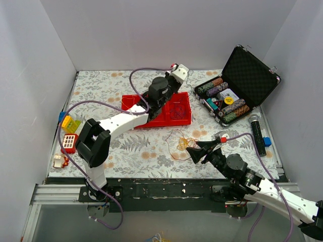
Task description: Untangle the cables
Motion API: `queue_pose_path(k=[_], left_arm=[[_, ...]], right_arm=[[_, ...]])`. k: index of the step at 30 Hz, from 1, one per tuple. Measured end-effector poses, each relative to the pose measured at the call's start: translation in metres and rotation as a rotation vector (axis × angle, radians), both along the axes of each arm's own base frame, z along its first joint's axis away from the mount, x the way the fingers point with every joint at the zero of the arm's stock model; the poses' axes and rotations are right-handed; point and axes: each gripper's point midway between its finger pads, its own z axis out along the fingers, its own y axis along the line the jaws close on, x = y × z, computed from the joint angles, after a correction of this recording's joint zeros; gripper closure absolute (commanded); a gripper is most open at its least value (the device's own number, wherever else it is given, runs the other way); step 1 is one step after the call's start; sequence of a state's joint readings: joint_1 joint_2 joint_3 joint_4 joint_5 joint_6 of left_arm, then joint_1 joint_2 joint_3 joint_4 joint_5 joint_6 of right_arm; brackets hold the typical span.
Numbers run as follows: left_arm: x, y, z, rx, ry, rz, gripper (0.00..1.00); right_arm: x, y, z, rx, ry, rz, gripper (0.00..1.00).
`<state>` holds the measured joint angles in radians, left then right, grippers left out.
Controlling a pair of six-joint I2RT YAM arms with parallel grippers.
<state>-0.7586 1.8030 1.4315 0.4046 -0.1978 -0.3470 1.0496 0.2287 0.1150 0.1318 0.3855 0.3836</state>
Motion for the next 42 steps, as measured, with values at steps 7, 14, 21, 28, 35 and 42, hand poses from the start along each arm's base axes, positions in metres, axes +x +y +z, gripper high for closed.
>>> queue_pose_path(k=[7,14,21,28,35,42], left_arm=[[0.012,0.003,-0.029,0.084,-0.020,0.042,1.00],[0.012,0.018,-0.063,0.239,-0.096,0.056,1.00],[0.015,0.026,-0.079,0.317,-0.114,0.015,1.00],[0.005,-0.006,-0.102,0.311,0.028,-0.175,1.00],[-0.005,-0.024,-0.129,0.193,0.265,-0.237,1.00],[-0.007,-0.011,-0.160,0.101,0.460,-0.151,1.00]], right_arm=[[-0.001,-0.004,0.001,0.026,0.017,-0.017,0.28],[0.000,-0.008,-0.002,0.022,0.031,-0.033,0.28],[-0.001,-0.011,-0.003,0.030,0.042,-0.042,0.30],[0.000,-0.017,-0.009,0.020,0.057,-0.069,0.30],[0.000,-0.021,-0.014,0.012,0.078,-0.086,0.31],[0.000,-0.022,-0.015,0.016,0.086,-0.090,0.31]])
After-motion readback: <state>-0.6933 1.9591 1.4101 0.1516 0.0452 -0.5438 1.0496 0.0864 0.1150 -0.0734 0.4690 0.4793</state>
